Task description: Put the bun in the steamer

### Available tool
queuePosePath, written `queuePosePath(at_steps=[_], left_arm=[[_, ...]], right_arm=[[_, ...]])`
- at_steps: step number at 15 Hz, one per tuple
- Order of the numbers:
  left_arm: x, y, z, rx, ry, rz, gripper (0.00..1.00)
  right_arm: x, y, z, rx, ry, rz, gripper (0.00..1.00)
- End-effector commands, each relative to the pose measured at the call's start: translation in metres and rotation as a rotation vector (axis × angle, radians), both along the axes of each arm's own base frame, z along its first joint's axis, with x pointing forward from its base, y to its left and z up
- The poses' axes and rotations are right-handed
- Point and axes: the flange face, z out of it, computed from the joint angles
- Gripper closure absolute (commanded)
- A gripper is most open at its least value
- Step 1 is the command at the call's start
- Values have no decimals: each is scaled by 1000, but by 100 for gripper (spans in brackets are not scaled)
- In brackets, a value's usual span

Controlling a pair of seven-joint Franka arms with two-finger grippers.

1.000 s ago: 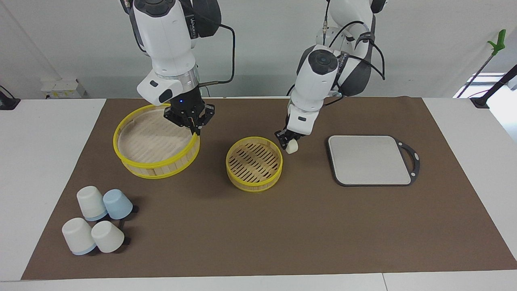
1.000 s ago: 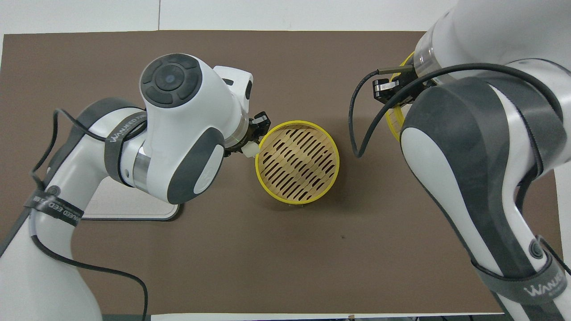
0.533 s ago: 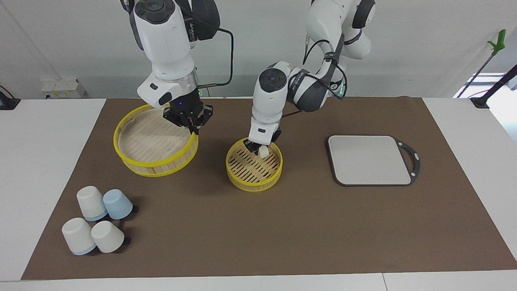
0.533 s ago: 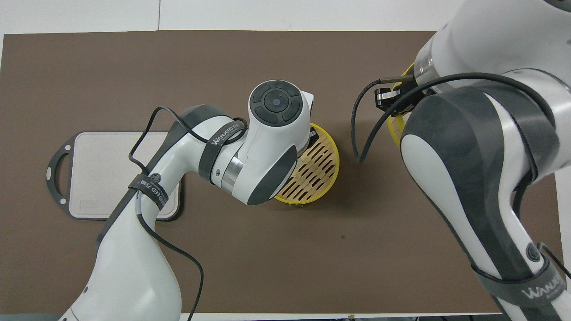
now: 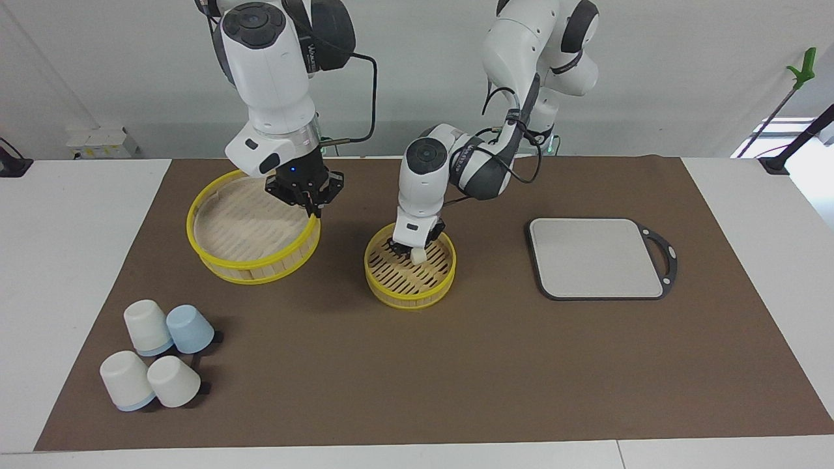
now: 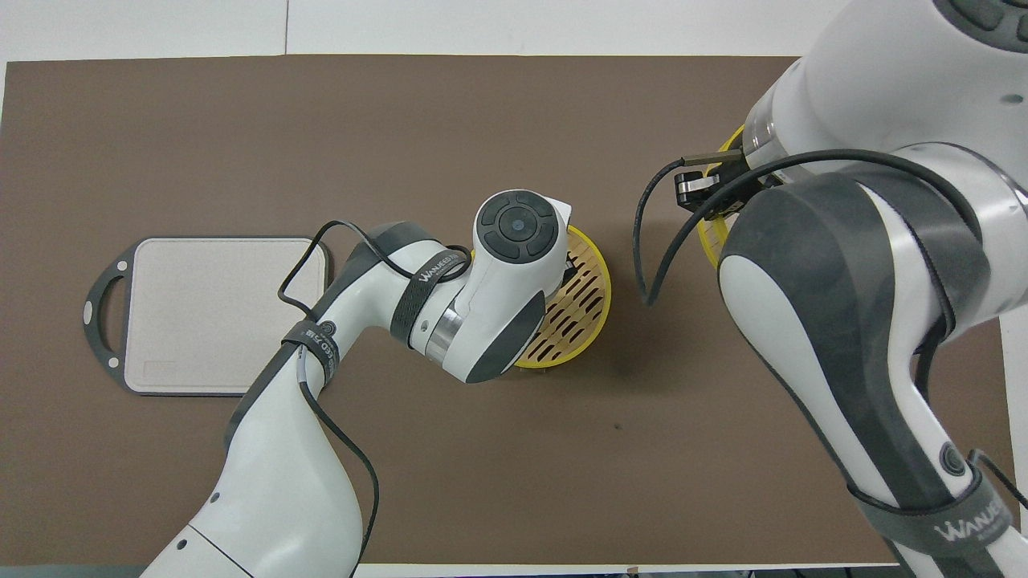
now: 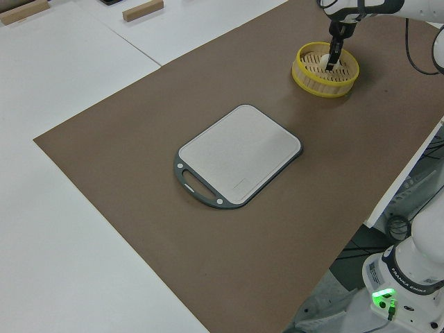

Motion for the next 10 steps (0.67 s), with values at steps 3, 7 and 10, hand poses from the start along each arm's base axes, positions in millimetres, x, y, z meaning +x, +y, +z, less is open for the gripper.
queuePosePath(at_steps=[3,7,10], left_arm=[[-16,-5,-16,-8,-50,-9,57],[-22,-8,-24,-7,-48,-3,57],[-23,-7,-25,2,-39,-4,4]], right_arm=[[-2,-25,0,20,-15,13,100],[-6,-29,-5,17,-13,9,100],[-6,-35,-9,15,-8,1,100]])
